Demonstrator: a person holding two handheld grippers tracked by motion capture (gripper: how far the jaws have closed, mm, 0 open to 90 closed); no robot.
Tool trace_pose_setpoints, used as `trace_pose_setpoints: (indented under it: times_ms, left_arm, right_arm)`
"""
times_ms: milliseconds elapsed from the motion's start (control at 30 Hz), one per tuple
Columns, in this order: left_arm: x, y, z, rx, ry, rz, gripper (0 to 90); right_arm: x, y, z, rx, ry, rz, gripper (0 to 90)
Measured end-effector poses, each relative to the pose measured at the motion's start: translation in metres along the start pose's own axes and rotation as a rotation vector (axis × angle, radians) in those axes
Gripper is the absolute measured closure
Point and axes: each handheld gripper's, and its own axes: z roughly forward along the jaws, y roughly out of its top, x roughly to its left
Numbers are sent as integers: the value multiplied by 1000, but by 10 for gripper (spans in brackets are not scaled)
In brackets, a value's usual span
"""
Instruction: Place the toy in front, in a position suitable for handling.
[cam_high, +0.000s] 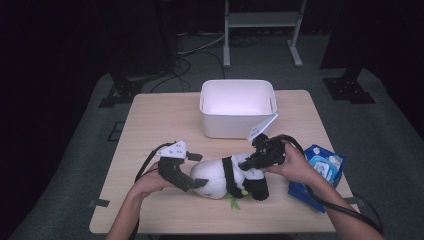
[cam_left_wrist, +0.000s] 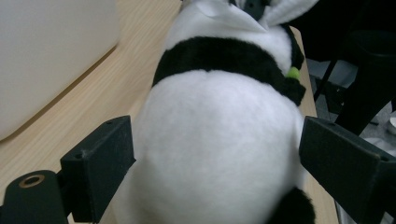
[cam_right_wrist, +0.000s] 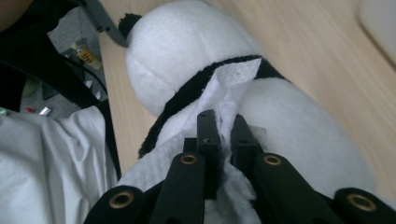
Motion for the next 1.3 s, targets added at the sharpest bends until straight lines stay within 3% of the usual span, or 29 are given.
trace_pose_setpoints:
  times_ms: [133,300,467,633,833,1000,1067,1167,1300]
  left_arm:
    - [0,-3,8,66,-19,-40,91]
    - [-3,-9,19,100,0,-27,120]
    - [-10,-10,23,123,68,24,192]
    - [-10,-9,28,122,123,45,201]
    - [-12,-7,34,128,182,91,215]
    - [-15,-2,40,128,290,141,225]
    - [-15,-1,42,130,310,151,225]
    - [-14,-1,41,124,284,126,224]
    - [-11,5,30,108,146,44,165]
  right_arm:
    - [4,-2,3,23,23,-17,852]
    - [10,-3,8,56,14,-43,853]
    - [10,-5,11,63,3,-44,853]
    - [9,-5,11,66,-31,-51,853]
    - [5,-7,12,68,-34,-35,854]
    - [3,-10,10,65,-61,-37,855]
    - [1,-10,9,61,-62,-28,855]
    - [-1,-13,8,57,-56,-24,856]
    - [2,-17,9,64,-25,-28,857]
